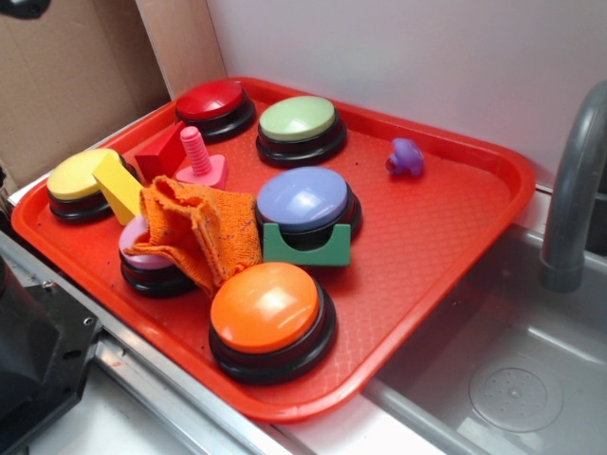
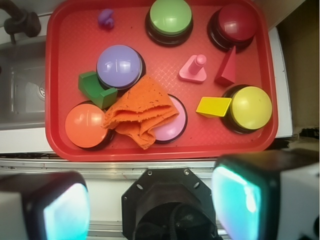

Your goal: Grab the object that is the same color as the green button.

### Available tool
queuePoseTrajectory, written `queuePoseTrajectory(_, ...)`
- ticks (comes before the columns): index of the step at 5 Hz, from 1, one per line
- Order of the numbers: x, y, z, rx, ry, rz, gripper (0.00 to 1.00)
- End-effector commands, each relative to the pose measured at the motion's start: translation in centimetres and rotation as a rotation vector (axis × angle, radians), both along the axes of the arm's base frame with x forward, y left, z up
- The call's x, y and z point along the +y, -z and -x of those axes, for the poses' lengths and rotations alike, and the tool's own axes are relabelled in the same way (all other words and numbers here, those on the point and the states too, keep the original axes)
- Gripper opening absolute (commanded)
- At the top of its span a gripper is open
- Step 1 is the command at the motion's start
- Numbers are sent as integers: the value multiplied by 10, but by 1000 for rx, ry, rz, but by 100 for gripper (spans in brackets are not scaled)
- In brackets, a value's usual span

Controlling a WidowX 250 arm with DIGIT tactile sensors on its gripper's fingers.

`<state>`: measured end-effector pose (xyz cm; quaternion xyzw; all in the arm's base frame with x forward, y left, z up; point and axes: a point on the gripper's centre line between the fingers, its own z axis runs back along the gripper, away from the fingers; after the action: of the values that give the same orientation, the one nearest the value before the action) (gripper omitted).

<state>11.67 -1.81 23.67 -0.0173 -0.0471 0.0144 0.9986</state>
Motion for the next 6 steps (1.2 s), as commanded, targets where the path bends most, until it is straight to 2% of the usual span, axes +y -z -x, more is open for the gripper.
queuePoseTrajectory(1,0,0,0,0,0,0,100)
queuePoseTrajectory(3,-23,23,-22,6,-9,19,100)
queuePoseTrajectory(5,-50,65,-53,-24,-155,-13,100)
queuePoseTrajectory(6,-68,87,-70,-76,-269,-138,100)
